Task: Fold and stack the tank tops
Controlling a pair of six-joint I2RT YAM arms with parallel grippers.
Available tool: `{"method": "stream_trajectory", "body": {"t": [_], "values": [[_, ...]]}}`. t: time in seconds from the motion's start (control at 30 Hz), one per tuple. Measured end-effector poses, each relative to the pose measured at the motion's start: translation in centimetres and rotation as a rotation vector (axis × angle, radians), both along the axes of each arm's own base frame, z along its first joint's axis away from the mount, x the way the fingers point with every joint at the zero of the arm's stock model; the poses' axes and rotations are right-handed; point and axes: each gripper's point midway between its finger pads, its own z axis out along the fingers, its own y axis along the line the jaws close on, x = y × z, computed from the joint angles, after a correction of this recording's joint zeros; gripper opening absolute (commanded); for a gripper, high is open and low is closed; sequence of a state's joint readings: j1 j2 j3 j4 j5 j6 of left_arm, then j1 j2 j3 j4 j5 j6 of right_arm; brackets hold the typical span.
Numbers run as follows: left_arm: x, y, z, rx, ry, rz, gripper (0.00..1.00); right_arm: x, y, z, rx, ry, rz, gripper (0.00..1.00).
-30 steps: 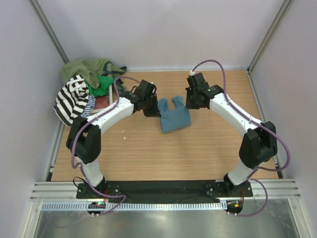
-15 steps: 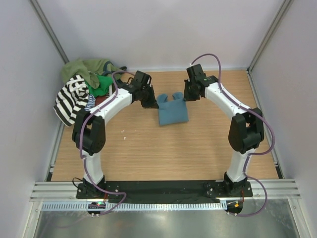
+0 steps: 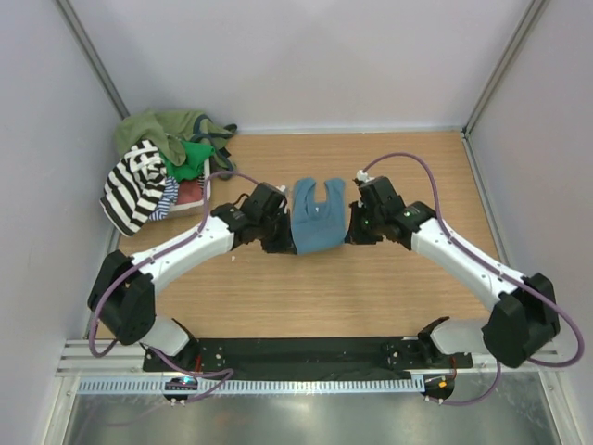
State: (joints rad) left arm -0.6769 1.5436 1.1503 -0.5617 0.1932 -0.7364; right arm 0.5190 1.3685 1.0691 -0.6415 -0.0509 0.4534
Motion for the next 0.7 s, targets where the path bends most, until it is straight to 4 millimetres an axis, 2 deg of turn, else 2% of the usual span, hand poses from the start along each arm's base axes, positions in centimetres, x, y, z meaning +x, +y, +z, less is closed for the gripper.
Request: {"method": "stream_trajectory", "body": {"t": [0.1, 0.33, 0.53, 0.7], "values": [[-2.8, 0.1, -0.2, 0.007, -0.01, -0.023, 0.0, -3.0, 0.5, 0.2, 0.026, -0.015, 0.031, 0.01], [-8.5, 0.5, -1.7, 0.04, -0.001, -0.057, 0.0, -9.7, 0.4, -1.3, 0.06, 0.031, 0.065, 0.01], [-11.8, -0.5, -0.3, 0.001, -0.037, -0.091, 0.0, -12.3, -0.2, 0.2, 0.133, 0.01, 0.05, 0.01], [-13.0, -0.9, 0.1, -0.01, -0.054, -0.098, 0.0, -13.1, -0.7, 1.0, 0.149, -0.005, 0.034, 0.01]]}}
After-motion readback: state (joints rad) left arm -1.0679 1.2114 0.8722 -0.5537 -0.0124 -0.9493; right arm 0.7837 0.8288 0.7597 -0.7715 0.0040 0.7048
